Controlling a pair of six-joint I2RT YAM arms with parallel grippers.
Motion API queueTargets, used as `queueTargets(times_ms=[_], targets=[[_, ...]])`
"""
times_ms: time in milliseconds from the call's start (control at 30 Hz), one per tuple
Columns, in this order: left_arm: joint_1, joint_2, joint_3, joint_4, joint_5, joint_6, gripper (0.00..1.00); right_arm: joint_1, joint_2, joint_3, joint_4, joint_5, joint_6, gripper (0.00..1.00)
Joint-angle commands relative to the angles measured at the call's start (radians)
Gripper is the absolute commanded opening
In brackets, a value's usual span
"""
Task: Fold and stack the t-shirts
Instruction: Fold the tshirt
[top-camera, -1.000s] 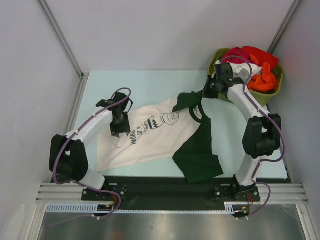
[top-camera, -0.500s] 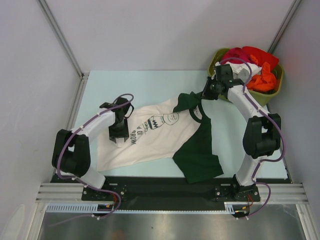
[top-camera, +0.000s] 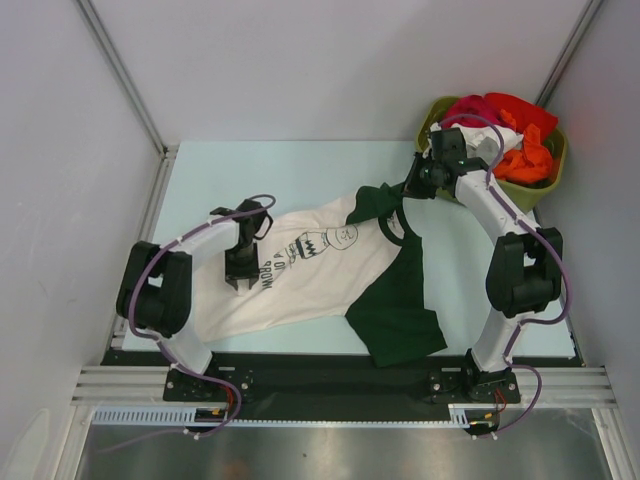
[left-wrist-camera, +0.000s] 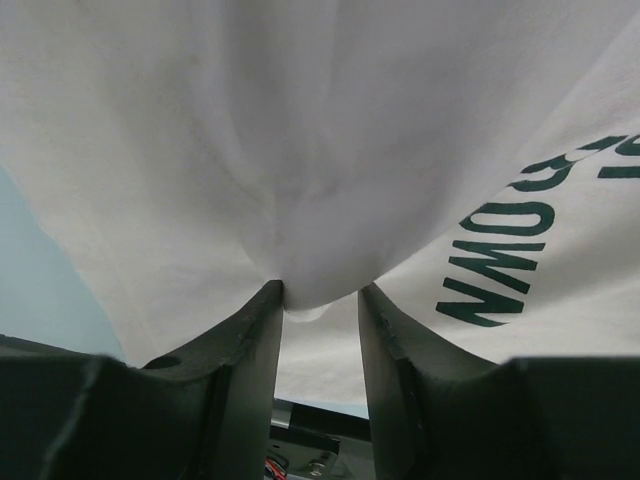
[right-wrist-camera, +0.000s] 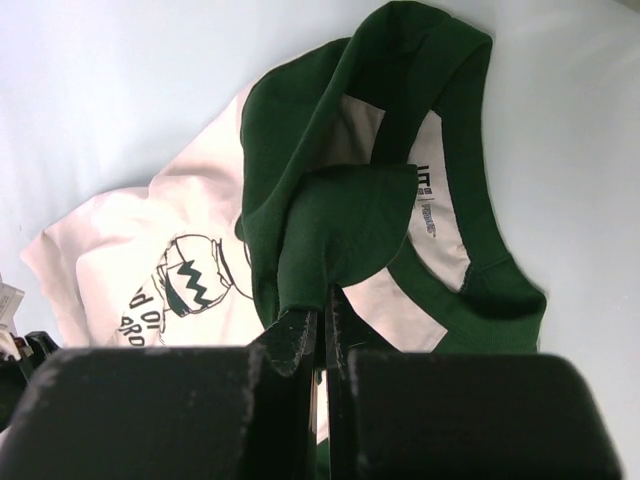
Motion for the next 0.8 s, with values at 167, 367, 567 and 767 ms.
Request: queueTargets(times_ms=[167,367,567,767], targets=[[0.002,0.029,0.014,0.021,-0.022,0.022,0.35,-0.005,-0.056,0.003,0.030,0.007,-0.009,0.00],[0.002,0.001,0.052,-0.034,-0.129,0.012,0.05,-0.006,-0.042,0.030,0.030,0.023,0.008,0.00],[0.002,-0.032,0.178,-0.116,-0.322,-0.018,0.00,-0.008,0.017,0.180,0.004,0.111,0.073,0.00],[0.011,0.000,0.290,-0.179,-0.604,-0.047,0.01,-0.011,0.054,0.322,-0.052,0.207,0.073,0.00]])
